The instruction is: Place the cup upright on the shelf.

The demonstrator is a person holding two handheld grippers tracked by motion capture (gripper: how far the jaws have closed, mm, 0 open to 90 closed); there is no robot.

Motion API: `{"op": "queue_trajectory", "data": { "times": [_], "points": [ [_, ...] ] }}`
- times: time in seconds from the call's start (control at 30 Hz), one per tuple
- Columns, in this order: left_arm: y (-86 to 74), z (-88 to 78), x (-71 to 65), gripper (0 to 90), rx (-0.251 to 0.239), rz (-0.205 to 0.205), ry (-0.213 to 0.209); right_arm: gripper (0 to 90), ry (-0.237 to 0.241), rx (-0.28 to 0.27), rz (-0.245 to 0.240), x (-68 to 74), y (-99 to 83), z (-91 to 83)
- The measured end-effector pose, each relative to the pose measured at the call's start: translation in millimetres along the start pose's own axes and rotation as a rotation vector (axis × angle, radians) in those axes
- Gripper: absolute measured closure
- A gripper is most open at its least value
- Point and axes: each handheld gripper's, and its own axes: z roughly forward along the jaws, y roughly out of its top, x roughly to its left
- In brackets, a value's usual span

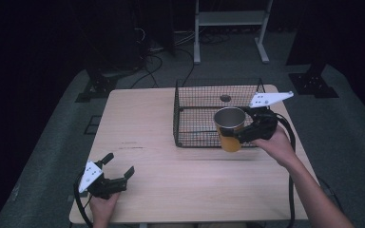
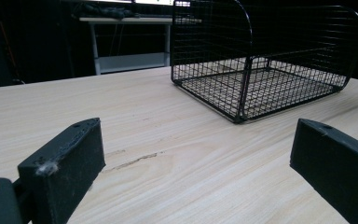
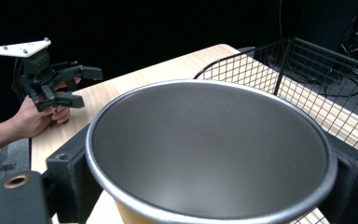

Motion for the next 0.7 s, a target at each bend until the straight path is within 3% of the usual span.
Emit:
{"op": "queue_trajectory", "data": {
  "times": [0.3, 0.7],
  "points": [
    [0.1, -0.3, 0.4, 2.3, -0.002, -0.002, 0.000, 11.2, 0.004, 0.003, 0.010, -15.7, 18.0, 8.8],
    [0.0, -0.6, 0.7, 2.3, -0.003, -0.004, -0.001, 11.2, -0.004, 0.023, 0.039, -34.9, 28.3, 23.8]
  ]
}}
